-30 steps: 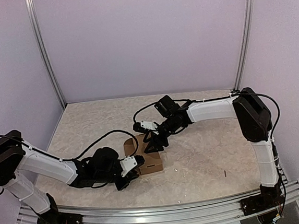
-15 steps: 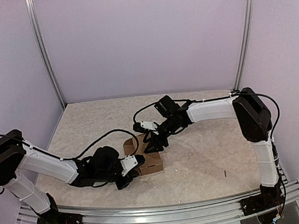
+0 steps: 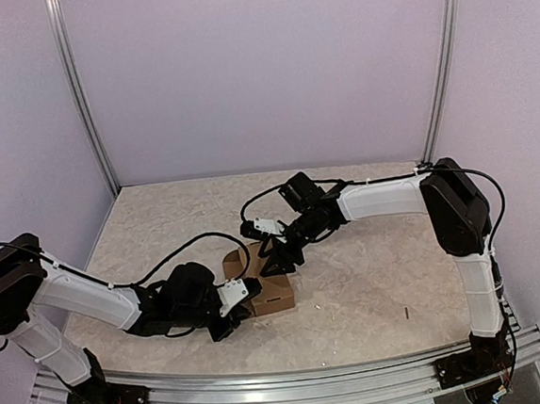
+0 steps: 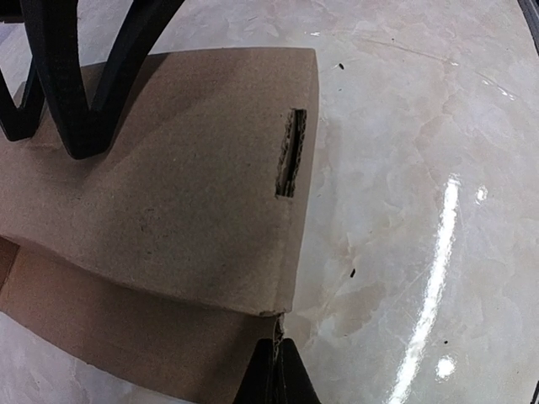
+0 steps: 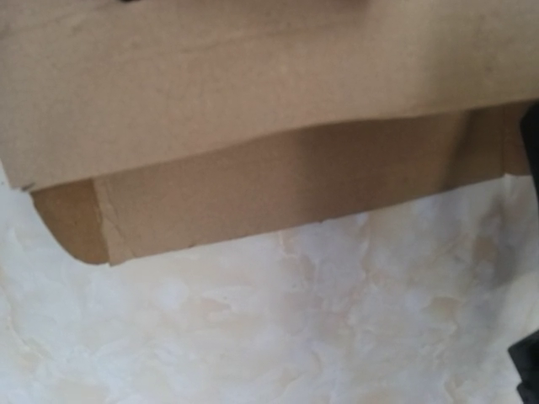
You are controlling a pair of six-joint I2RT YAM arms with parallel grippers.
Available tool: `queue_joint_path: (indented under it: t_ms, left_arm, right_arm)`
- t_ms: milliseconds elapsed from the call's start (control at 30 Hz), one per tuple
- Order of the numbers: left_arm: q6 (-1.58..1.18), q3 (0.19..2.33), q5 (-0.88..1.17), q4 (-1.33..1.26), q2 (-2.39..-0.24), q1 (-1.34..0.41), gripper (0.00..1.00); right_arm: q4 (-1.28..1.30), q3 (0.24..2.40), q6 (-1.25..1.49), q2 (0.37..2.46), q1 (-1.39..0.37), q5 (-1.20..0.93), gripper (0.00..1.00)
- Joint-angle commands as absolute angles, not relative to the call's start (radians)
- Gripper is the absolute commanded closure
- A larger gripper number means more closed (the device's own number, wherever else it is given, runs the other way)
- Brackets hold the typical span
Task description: Fold the paper box
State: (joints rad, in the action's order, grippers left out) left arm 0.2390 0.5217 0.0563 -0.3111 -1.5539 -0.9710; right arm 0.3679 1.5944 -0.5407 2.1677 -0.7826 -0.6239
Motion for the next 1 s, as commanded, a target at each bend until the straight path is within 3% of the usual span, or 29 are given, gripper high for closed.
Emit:
queue_joint_path:
  t_ms: [0,533,767,967]
  left_arm:
    - [0.235,0.558,0.077,-0.302,-1.557,-0.961,1.00]
    - [0.222,0.597,0.083,-0.257,-1.570,-0.962,1.00]
    - [0.214,0.597,0.073,-0.275,-1.594,-0.982,1.00]
    - [0.207,0.627,0.049,-0.277,-1.625,-1.003,1.00]
  right_arm:
    - [0.434,1.597,-0.518,2.223,-0.785,-0.615,0.37]
    - [0.462,1.618,-0.459,2.144,-0.768,-0.639,0.36]
    - [0.458,1.569,-0.365,2.034,-0.719,-0.659,0.30]
    - [0.444,1.522,-0.218,2.028,-0.718,-0.520,0.20]
